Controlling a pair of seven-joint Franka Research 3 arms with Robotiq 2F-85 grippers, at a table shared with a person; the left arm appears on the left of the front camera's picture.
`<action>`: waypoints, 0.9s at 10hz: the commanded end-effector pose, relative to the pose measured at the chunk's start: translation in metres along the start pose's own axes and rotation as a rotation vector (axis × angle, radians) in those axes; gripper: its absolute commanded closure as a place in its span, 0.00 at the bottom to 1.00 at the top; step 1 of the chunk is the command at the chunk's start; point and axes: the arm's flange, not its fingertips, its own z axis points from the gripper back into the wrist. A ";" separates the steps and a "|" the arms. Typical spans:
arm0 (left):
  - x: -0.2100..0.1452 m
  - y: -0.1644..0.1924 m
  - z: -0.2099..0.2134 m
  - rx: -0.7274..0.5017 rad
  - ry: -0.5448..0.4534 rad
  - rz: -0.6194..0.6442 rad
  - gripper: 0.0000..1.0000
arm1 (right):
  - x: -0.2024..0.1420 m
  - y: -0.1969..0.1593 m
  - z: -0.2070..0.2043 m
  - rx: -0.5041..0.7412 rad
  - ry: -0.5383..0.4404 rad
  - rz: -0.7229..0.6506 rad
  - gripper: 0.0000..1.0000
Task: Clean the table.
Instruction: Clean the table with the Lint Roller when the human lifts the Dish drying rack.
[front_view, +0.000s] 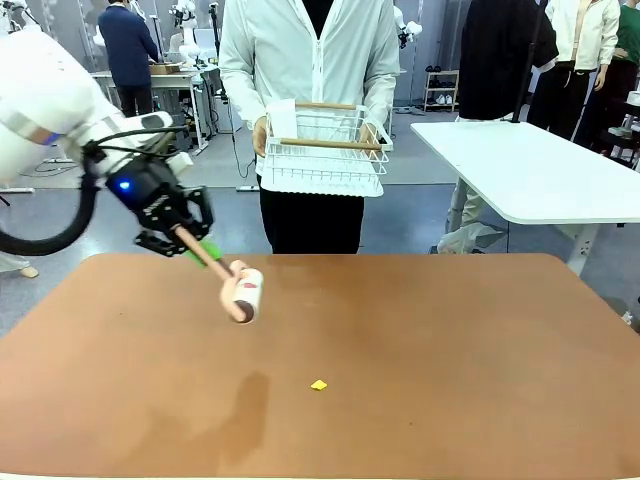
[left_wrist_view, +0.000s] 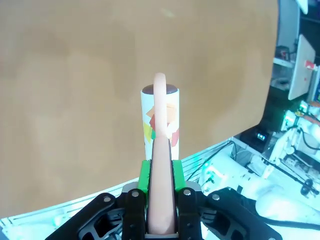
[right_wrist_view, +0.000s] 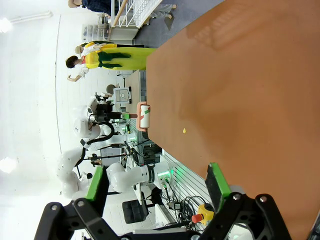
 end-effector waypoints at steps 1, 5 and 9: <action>-0.028 0.015 0.019 0.028 -0.038 0.074 0.81 | -0.002 0.004 -0.001 -0.003 0.004 0.006 0.00; -0.054 0.054 0.004 0.006 -0.072 0.087 0.81 | -0.002 0.004 -0.001 -0.003 0.004 0.006 0.00; -0.051 0.081 -0.031 0.009 -0.090 -0.064 0.81 | -0.002 0.004 -0.001 -0.003 0.004 0.006 0.00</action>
